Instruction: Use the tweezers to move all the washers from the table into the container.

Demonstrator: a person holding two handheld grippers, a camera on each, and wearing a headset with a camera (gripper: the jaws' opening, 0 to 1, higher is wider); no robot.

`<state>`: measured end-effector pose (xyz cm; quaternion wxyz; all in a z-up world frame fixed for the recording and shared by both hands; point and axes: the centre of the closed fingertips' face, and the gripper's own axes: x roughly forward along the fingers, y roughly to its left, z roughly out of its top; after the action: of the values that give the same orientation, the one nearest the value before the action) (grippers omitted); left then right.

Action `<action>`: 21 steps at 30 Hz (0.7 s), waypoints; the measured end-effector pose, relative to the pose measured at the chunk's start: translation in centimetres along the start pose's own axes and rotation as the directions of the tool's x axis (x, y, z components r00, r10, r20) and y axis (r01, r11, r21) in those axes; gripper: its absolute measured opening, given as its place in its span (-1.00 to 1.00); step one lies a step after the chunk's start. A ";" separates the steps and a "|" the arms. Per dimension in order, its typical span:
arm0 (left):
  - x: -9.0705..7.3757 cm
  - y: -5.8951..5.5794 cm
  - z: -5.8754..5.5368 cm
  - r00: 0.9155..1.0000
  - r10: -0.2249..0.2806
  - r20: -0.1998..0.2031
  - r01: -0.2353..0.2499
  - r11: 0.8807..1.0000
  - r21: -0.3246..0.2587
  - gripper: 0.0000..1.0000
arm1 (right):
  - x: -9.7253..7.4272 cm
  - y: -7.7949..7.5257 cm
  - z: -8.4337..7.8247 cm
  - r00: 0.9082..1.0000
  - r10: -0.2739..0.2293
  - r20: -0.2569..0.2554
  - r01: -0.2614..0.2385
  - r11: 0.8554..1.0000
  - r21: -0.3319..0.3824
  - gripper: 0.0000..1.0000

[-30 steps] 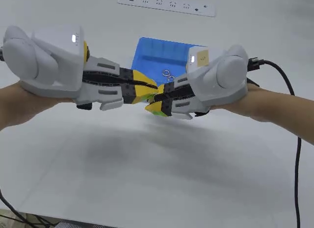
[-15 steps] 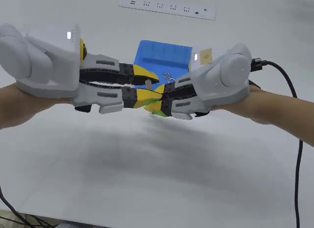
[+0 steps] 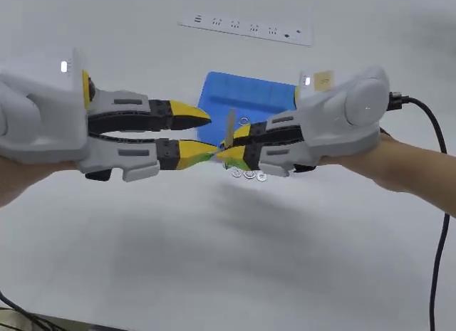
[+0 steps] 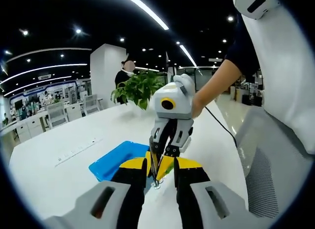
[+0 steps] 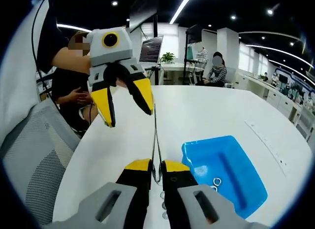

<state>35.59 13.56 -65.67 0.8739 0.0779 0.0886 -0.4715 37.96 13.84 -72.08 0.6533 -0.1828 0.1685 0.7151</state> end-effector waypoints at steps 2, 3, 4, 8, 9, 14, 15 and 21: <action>-0.6 0.1 0.1 1.000 0.010 0.010 -0.010 1.000 -0.016 -0.43 | -0.3 -0.1 0.3 1.000 -0.004 0.008 0.004 1.000 0.002 -0.82; -0.8 0.0 0.1 1.000 0.014 0.007 -0.014 1.000 -0.018 -0.41 | -0.5 -0.2 0.6 1.000 -0.007 0.013 0.007 1.000 0.003 -0.82; -1.1 0.1 0.0 1.000 0.024 0.002 -0.024 0.999 -0.027 -0.38 | -0.6 -0.2 0.7 1.000 -0.009 0.014 0.009 1.000 0.001 -0.82; -2.0 0.3 -0.3 0.998 0.065 0.002 -0.065 0.996 -0.068 -0.08 | -1.4 -0.4 1.6 0.999 -0.016 0.028 0.016 1.000 -0.006 -0.82; -2.2 0.3 -0.4 0.997 0.076 0.002 -0.075 0.994 -0.073 0.03 | -1.6 -0.5 1.9 0.999 -0.021 0.034 0.021 1.000 -0.010 -0.82; -2.9 0.3 -0.7 0.993 0.116 0.005 -0.115 0.987 -0.110 0.36 | -2.6 -1.3 3.1 0.998 -0.042 0.057 0.043 0.999 -0.019 -0.82; -3.0 0.2 -0.7 0.993 0.120 0.007 -0.118 0.985 -0.126 0.41 | -2.9 -1.6 3.4 0.997 -0.049 0.059 0.051 0.998 -0.028 -0.82; -3.2 0.0 -0.8 0.990 0.142 0.018 -0.137 0.978 -0.158 0.69 | -3.7 -3.8 4.1 0.994 -0.085 0.064 0.088 0.995 -0.049 -0.82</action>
<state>33.77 16.34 -65.74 0.9094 0.0081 0.1068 -0.4019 41.84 12.88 -66.69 0.6838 -0.1846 0.1217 0.6954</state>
